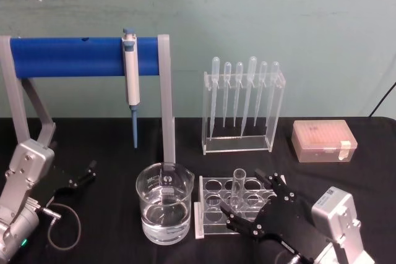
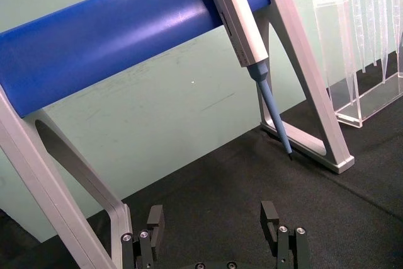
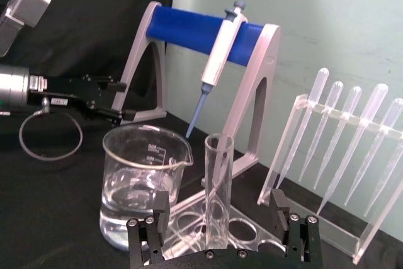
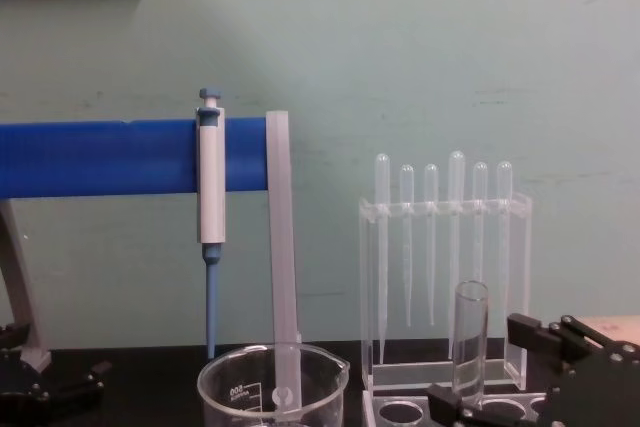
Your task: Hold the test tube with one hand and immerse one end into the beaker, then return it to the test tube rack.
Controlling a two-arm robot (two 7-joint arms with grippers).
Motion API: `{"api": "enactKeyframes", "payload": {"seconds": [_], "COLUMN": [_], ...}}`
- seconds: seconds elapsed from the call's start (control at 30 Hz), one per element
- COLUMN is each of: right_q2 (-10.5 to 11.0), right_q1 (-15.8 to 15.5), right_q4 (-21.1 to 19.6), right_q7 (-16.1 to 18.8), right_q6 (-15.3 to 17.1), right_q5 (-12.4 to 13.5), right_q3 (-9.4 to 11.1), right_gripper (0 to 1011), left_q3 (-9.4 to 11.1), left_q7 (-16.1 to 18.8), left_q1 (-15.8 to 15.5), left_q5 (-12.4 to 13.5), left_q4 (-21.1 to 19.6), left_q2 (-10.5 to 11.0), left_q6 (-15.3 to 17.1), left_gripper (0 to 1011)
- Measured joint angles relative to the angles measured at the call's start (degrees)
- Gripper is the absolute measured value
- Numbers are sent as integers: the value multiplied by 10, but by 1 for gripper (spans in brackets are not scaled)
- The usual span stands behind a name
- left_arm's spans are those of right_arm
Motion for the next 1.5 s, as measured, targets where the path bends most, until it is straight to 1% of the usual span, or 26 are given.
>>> {"api": "enactKeyframes", "payload": {"seconds": [0.17,0.5,0.6,0.77,0.8,0.83,0.87,0.93,1.0,1.07,1.13,1.17,1.23,1.27,1.33,1.37,1.43,1.5], "right_q2": [-20,-42,-49,-58,-59,-61,-62,-64,-67,-68,-70,-71,-72,-74,-75,-76,-77,-78], "right_q1": [10,20,22,21,20,19,19,18,17,16,15,15,13,12,11,10,8,7], "right_q4": [18,31,34,35,35,35,35,36,36,36,35,35,34,32,30,28,26,24], "right_q7": [7,17,18,20,20,20,20,22,24,25,26,27,29,30,31,34,35,38], "right_q6": [-7,-7,-5,1,2,4,5,5,6,6,7,7,7,8,8,8,8,8], "right_q5": [-2,-9,-11,-14,-14,-15,-16,-16,-17,-18,-20,-21,-22,-23,-24,-24,-25,-26], "right_q3": [1,6,9,15,16,18,19,22,25,27,29,31,33,35,37,39,42,45], "right_gripper": [1004,1004,967,826,814,773,763,682,640,568,518,456,421,364,315,255,229,225], "left_q3": [0,0,0,0,0,0,0,0,0,0,0,0,0,0,0,0,0,0], "left_q7": [0,0,0,0,0,0,0,0,0,0,0,0,0,0,0,0,0,0], "left_q1": [0,0,0,0,0,0,0,0,0,0,0,0,0,0,0,0,0,0], "left_q5": [0,0,0,0,0,0,0,0,0,0,0,0,0,0,0,0,0,0], "left_q4": [0,0,0,0,0,0,0,0,0,0,0,0,0,0,0,0,0,0], "left_q2": [0,0,0,0,0,0,0,0,0,0,0,0,0,0,0,0,0,0], "left_q6": [0,0,0,0,0,0,0,0,0,0,0,0,0,0,0,0,0,0], "left_gripper": [1000,1000,1000,1000,1000,1000,1000,1000,1000,1000,1000,1000,1000,1000,1000,1000,1000,1000]}}
